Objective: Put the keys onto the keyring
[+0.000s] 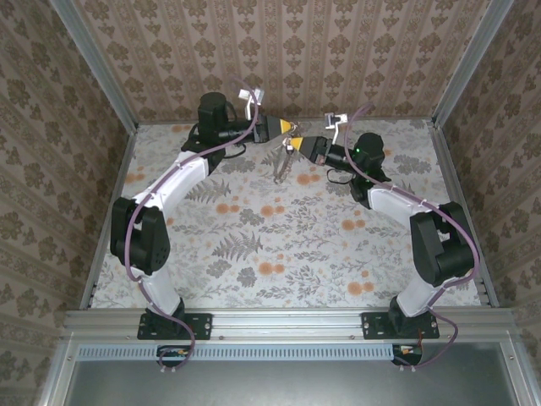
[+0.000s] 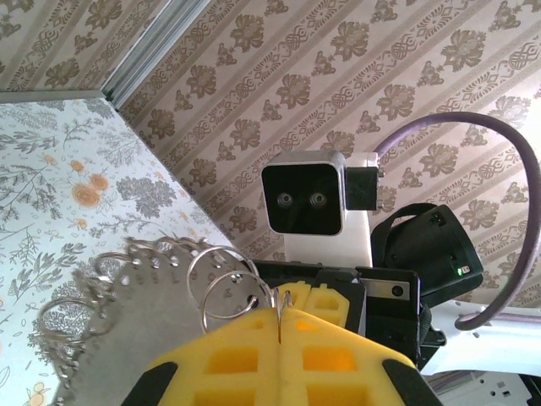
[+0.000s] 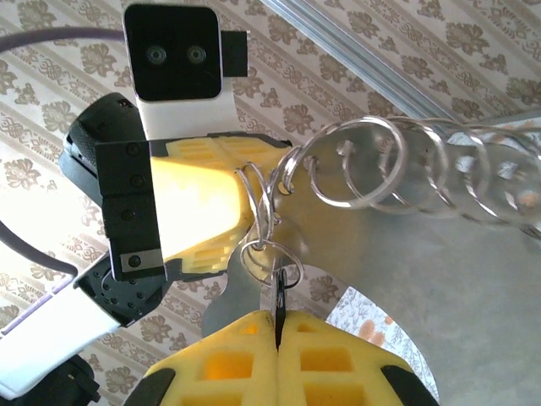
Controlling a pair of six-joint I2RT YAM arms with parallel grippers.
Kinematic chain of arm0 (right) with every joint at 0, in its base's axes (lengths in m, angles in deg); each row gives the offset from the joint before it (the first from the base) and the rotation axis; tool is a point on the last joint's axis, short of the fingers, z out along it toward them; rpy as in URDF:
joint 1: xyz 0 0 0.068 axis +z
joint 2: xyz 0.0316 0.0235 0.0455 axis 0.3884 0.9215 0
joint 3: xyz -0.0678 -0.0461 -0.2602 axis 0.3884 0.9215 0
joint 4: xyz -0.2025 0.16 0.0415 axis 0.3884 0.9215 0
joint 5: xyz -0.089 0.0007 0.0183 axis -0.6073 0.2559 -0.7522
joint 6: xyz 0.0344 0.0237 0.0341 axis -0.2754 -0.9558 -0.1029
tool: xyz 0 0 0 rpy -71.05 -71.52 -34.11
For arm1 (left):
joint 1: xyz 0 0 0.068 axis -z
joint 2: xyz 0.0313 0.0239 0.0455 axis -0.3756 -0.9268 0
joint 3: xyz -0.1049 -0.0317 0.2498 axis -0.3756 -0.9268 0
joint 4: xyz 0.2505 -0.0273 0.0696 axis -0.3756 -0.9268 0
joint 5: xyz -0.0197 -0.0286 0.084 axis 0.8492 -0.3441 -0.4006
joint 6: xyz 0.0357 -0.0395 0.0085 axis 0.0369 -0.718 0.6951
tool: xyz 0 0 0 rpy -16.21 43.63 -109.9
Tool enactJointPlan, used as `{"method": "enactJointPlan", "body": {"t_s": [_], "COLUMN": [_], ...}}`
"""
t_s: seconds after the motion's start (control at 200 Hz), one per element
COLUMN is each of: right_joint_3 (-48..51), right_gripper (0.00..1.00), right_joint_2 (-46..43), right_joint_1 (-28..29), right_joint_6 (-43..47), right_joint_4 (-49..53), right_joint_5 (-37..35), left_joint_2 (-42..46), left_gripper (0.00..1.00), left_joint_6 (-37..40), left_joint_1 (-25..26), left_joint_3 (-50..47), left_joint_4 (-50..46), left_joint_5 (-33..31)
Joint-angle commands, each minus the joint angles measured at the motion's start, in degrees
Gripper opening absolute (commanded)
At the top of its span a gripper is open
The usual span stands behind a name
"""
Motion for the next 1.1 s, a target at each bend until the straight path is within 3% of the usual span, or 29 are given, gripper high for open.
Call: {"method": "enactJointPlan", "body": {"t_s": [0.0, 0.365, 0.495, 0.585, 0.855, 1.095], "right_joint_3": [-2.5, -2.6, 0.5, 3.8, 7.0, -0.2], "right_gripper": [0.00, 0.00, 0.28, 0.34, 0.36, 0.34], "right_joint_2": [-1.3, -0.7, -3.3, -6.8, -17.5, -16.4], "right_joint_1": [1.5, 1.6, 0.6, -1.0, -2.8, -2.5], "right_joint_6": [3.0, 2.2, 2.6, 3.3, 9.9, 8.1], "right_joint_4": [3.2, 3.1, 3.9, 4.8, 15.4, 15.3], "right_joint_5": [1.0, -0.6, -1.5, -2.3, -7.4, -11.7], "left_joint_2": [2.5, 2.7, 3.0, 3.4, 4.2, 4.6], "left_gripper": [0.00, 0.00, 0.00, 0.00, 0.00, 0.00], "left_joint_6": [-1.2, -2.5, -3.9, -5.5, -11.2, -13.4], "left_joint_1": [0.0, 0.3, 0.3, 0.3, 0.4, 0.3], "left_joint_3": [-0.2, -1.5, -2.0, -2.6, -4.7, -4.9], "left_joint_4": [4.4, 6.3, 7.8, 9.2, 14.9, 16.3], "left_joint_5": [0.0, -0.5, -1.3, -2.5, -5.7, -7.0]}}
